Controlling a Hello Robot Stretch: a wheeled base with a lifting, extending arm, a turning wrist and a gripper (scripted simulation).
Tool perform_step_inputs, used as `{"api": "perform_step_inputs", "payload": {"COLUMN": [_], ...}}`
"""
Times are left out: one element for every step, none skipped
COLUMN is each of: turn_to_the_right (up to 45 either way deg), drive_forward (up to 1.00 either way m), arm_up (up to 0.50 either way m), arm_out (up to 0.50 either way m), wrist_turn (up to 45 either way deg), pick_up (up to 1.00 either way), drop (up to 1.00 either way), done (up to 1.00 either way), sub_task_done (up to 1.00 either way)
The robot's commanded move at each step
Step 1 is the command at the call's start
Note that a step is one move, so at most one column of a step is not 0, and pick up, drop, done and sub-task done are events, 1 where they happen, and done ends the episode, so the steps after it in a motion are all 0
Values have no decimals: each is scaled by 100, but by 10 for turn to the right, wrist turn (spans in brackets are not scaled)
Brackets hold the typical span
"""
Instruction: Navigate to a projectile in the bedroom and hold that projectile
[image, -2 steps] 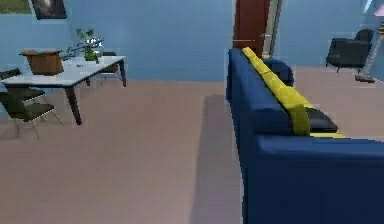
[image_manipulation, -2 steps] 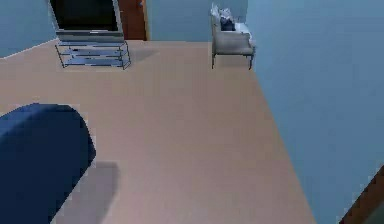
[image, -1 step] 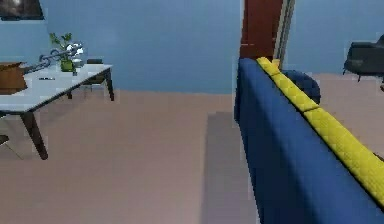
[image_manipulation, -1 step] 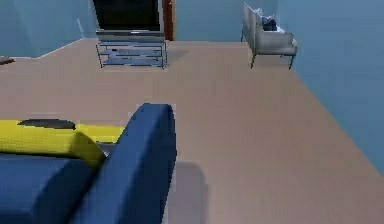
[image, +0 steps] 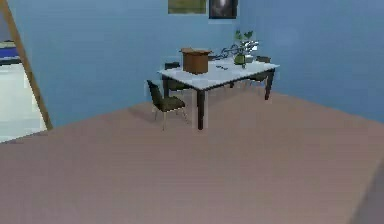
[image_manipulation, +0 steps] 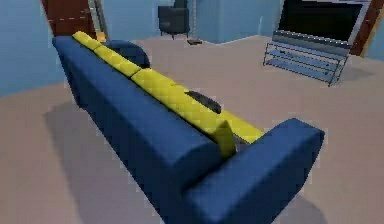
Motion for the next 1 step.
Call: {"api": "perform_step_inputs", "payload": {"turn_to_the_right": [-450], "drive_forward": [0], "arm_up": [0], "arm_out": [0], "wrist_turn": [0], "pick_up": [0], "drop": [0], "done": [0], "sub_task_done": [0]}}
